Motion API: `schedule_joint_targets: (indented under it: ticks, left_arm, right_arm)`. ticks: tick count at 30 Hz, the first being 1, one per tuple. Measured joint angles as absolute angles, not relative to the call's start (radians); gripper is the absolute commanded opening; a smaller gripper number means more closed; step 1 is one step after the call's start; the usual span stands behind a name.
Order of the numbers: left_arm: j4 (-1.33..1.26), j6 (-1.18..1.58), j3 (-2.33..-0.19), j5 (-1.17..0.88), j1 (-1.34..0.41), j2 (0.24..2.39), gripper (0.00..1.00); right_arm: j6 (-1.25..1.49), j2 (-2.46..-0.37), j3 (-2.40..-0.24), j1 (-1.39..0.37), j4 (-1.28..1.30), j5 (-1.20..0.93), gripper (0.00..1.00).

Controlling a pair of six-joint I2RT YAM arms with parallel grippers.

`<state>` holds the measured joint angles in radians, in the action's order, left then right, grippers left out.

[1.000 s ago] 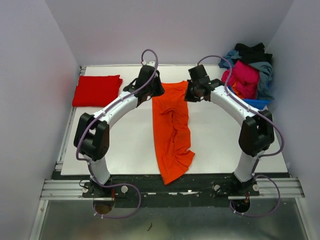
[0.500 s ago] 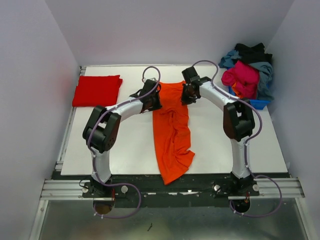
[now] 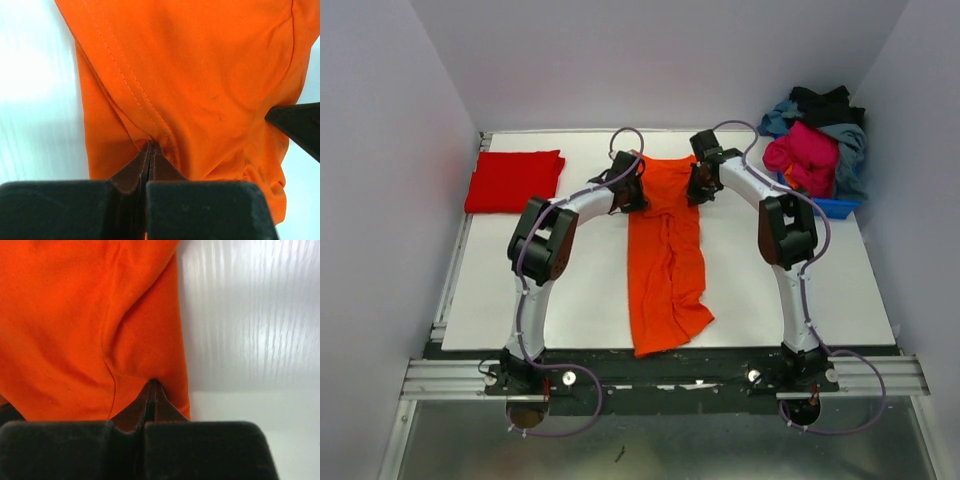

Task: Fold and stack the t-shirts
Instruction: Rotate the tshirt 90 degrees

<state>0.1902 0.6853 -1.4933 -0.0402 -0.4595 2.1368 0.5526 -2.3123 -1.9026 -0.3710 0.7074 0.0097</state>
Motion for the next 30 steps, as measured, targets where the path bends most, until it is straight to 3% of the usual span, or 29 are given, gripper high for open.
schedule_joint_targets:
  ticks: [8,13,16,19,24,30]
  left_arm:
    - [0.287,0.65,-1.81,-0.092,-0.406,2.328,0.0]
    - [0.308,0.643,-1.882,-0.106,-0.384,2.371,0.0]
    - [0.294,0.644,-1.871,-0.12,-0.378,2.37,0.01]
    - [0.257,0.643,-1.835,-0.141,-0.373,2.353,0.11]
    - [0.236,0.619,-1.697,-0.152,-0.366,2.256,0.35]
    - [0.248,0.593,-1.457,-0.139,-0.36,1.985,0.41]
  right_arm:
    - [0.548,-2.458,-2.149,-0.329,0.757,-0.009,0.01]
    - [0.549,-2.523,-2.259,-0.305,0.769,-0.035,0.01]
    - [0.543,-2.529,-2.272,-0.286,0.768,-0.065,0.08]
    - [0.524,-2.528,-2.276,-0.27,0.759,-0.097,0.16]
    - [0.494,-2.391,-2.045,-0.261,0.654,-0.128,0.17]
    - [0.486,-2.001,-1.617,-0.263,0.53,-0.154,0.18]
